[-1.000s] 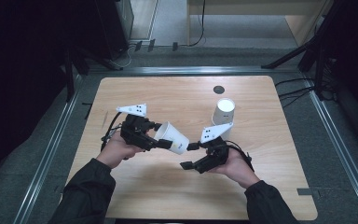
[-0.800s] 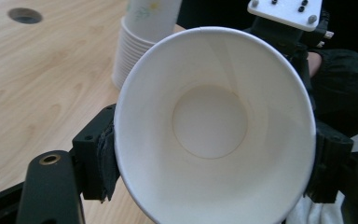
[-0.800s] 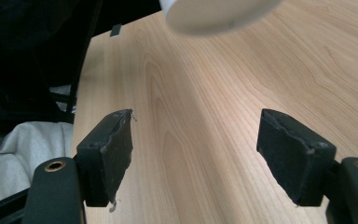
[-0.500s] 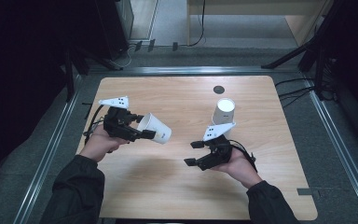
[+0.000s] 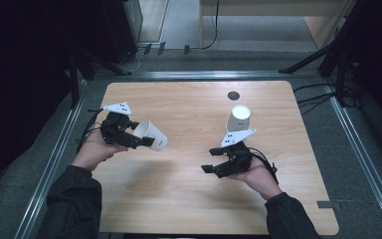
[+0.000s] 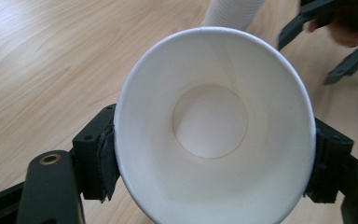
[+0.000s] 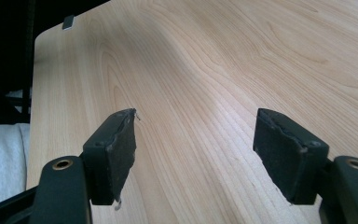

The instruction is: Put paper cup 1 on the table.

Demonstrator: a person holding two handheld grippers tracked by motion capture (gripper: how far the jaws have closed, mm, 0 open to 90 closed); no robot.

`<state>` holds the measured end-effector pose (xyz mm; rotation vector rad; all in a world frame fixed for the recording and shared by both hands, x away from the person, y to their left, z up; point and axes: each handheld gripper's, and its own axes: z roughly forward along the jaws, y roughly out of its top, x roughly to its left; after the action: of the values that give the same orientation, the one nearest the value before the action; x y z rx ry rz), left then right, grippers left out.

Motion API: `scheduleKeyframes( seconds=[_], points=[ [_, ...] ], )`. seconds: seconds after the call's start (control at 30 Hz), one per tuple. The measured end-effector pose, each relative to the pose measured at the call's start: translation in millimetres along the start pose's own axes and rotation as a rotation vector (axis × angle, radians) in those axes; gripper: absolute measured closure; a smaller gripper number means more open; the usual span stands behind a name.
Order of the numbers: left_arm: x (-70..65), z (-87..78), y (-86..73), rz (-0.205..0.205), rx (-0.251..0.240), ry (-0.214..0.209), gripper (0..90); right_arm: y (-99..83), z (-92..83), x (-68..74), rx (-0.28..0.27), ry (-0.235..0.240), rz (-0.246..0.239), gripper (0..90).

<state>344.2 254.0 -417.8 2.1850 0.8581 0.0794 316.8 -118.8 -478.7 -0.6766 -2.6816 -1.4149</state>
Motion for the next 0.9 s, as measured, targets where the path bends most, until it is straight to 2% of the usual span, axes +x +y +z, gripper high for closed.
scheduleKeyframes(
  seconds=[0.47, 0.7, 0.9],
  points=[
    [11.3, 8.4, -8.4, 0.034, 0.144, 0.138, 22.4, -0.8, 1.4, -0.3, 0.005, -0.009, -0.001, 30.5],
    [20.3, 10.7, -14.0, 0.019, 0.179, 0.178, 22.3, -1.0, 2.8, -0.1, 0.010, -0.013, -0.007, 30.5],
    [29.7, 15.5, -20.0, -0.008, 0.217, 0.230, 22.2, -1.2, 3.2, 0.3, 0.014, -0.013, -0.005, 30.5]
  ],
)
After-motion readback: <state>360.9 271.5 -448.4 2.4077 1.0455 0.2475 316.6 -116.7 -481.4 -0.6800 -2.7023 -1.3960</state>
